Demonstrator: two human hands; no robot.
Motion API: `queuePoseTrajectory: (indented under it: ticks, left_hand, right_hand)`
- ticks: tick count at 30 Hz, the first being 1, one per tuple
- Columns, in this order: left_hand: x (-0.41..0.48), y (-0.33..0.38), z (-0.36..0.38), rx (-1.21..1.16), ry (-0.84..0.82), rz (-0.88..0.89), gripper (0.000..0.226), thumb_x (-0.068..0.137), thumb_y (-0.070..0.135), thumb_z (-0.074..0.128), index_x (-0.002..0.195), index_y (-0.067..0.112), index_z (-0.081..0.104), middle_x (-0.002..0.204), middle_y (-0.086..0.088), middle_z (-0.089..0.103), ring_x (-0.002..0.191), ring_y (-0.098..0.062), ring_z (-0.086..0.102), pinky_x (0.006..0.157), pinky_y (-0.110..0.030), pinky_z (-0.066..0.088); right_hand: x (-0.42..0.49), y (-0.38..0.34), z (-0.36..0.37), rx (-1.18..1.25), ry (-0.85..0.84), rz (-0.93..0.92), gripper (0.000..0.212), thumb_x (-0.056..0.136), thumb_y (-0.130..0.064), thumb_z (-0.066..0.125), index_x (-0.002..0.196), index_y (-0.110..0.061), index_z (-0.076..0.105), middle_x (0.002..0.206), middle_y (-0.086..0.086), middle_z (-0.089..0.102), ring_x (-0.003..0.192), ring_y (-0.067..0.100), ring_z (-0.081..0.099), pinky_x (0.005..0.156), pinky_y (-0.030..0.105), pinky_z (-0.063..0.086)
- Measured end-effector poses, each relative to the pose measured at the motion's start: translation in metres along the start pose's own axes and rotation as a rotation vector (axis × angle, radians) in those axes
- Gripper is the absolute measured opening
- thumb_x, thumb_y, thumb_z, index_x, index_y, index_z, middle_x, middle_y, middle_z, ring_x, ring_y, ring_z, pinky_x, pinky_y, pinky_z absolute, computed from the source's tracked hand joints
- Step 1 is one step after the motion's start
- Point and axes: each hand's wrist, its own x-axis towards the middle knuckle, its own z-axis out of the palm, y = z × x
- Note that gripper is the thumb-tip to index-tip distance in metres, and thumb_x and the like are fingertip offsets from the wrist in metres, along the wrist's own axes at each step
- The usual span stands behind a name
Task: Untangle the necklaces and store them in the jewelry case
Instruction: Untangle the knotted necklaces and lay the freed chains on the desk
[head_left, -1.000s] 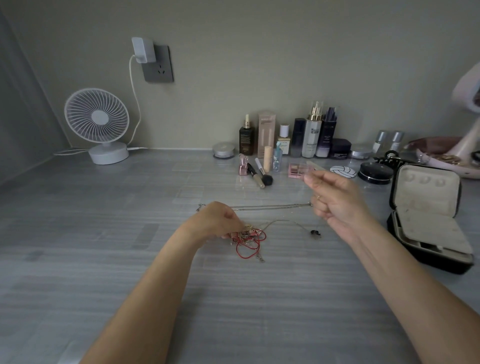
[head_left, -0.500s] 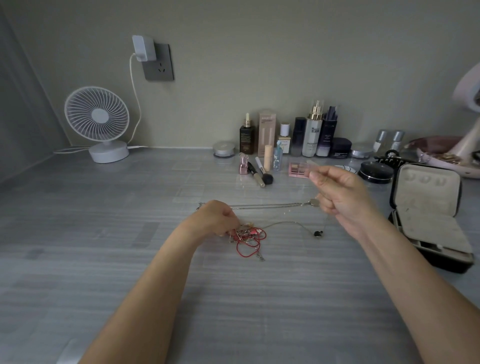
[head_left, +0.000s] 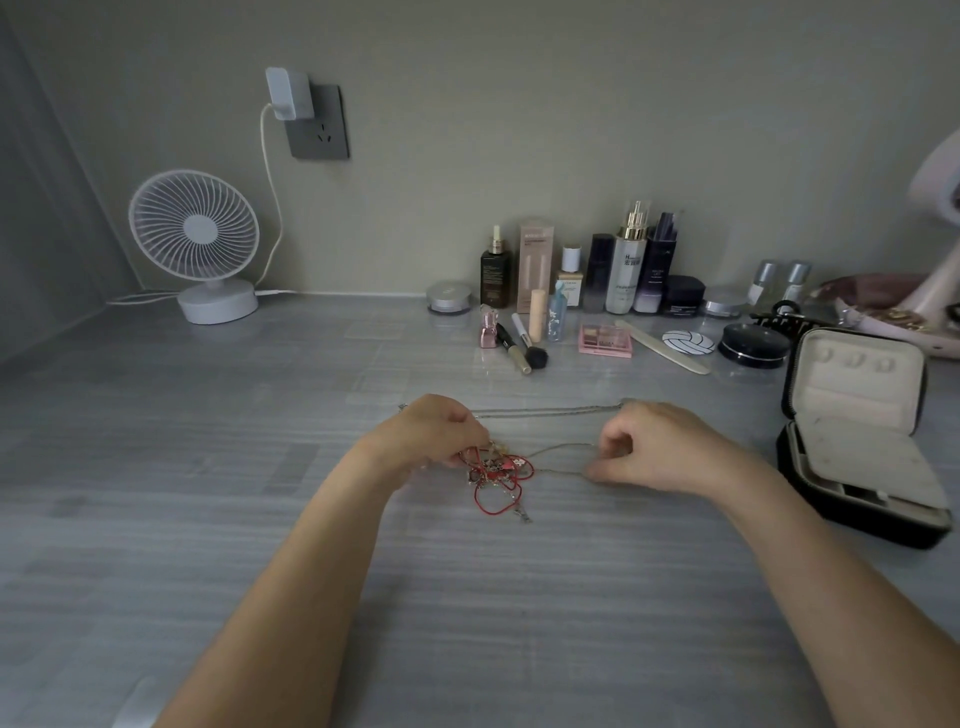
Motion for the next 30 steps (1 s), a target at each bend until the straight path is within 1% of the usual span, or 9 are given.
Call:
queuePoseTrajectory:
  ticks: [4,10,12,14,17,21,25,28,30]
  left_hand:
    - [-0.002,0.001,0.0,-0.016,-0.003,0.025,0.01,0.085,0.022,0.059,0.077,0.016,0.062,0.071,0.003,0.058,0.058,-0.005,0.051,0.047,-0.017,0.029]
    - [-0.001,0.002,-0.002,-0.087,0.014,0.024,0.011,0.083,0.02,0.061,0.072,0.018,0.062,0.064,0.005,0.058,0.057,-0.006,0.049,0.05,-0.021,0.029]
    - [0.0,0.001,-0.002,-0.081,0.018,0.02,0.011,0.084,0.02,0.06,0.073,0.018,0.061,0.067,0.004,0.058,0.058,-0.007,0.049,0.049,-0.019,0.03]
    - [0.001,-0.002,0.0,-0.055,0.006,0.035,0.011,0.085,0.019,0.06,0.074,0.016,0.061,0.071,0.003,0.059,0.06,-0.007,0.05,0.046,-0.015,0.033]
    - [0.001,-0.003,0.008,-0.057,-0.018,0.105,0.003,0.084,0.015,0.064,0.081,0.014,0.064,0.076,0.004,0.06,0.062,-0.005,0.052,0.053,-0.01,0.042]
    - [0.0,-0.003,0.021,-0.065,-0.027,0.278,0.019,0.082,0.015,0.067,0.098,0.025,0.066,0.089,0.005,0.059,0.067,-0.002,0.054,0.061,-0.01,0.045]
    - [0.0,0.0,0.033,-0.09,-0.04,0.337,0.01,0.083,0.01,0.065,0.091,0.009,0.071,0.082,0.001,0.066,0.065,0.002,0.058,0.069,-0.013,0.049]
    - [0.002,-0.001,0.032,-0.094,0.018,0.339,0.005,0.082,0.01,0.066,0.085,0.013,0.069,0.08,0.003,0.063,0.063,-0.001,0.054,0.059,-0.011,0.046]
    - [0.004,-0.002,0.032,-0.101,0.03,0.349,0.011,0.082,0.008,0.065,0.088,0.018,0.067,0.08,0.005,0.059,0.063,-0.003,0.053,0.055,-0.009,0.043]
  right_hand:
    - [0.009,-0.023,0.025,0.161,0.078,-0.153,0.022,0.076,-0.043,0.068,0.089,-0.026,0.063,0.095,-0.007,0.058,0.092,0.012,0.054,0.085,0.032,0.045]
    - [0.015,-0.033,0.037,0.209,0.097,-0.188,0.005,0.088,-0.028,0.056,0.085,-0.024,0.056,0.082,-0.01,0.051,0.08,0.012,0.051,0.073,0.026,0.041]
    - [0.013,-0.033,0.031,0.397,0.119,-0.157,0.011,0.088,-0.02,0.056,0.078,-0.024,0.054,0.075,-0.013,0.055,0.072,0.01,0.054,0.068,0.023,0.041]
    - [0.011,-0.034,0.023,0.679,0.122,-0.105,0.016,0.089,-0.014,0.055,0.075,-0.022,0.055,0.066,-0.008,0.059,0.06,0.007,0.054,0.062,0.022,0.044]
    - [0.008,-0.035,0.016,0.939,0.095,-0.033,0.016,0.089,-0.011,0.055,0.074,-0.016,0.058,0.05,-0.007,0.044,0.045,0.006,0.039,0.051,0.023,0.036]
    - [0.006,-0.037,0.012,0.91,0.1,-0.028,0.014,0.087,-0.017,0.058,0.074,-0.018,0.064,0.05,-0.008,0.038,0.049,0.008,0.031,0.049,0.02,0.026]
    - [0.001,-0.04,0.004,0.936,0.158,-0.038,0.015,0.088,-0.014,0.058,0.074,-0.017,0.062,0.034,-0.016,0.043,0.034,-0.003,0.039,0.035,0.008,0.028]
    - [-0.003,-0.04,0.0,0.954,0.201,-0.067,0.012,0.088,-0.012,0.058,0.077,-0.013,0.063,0.031,-0.017,0.043,0.033,-0.003,0.039,0.035,0.008,0.029]
    - [-0.004,-0.04,-0.001,0.933,0.185,-0.104,0.012,0.088,-0.011,0.057,0.079,-0.011,0.064,0.032,-0.019,0.045,0.034,-0.004,0.042,0.039,0.007,0.031]
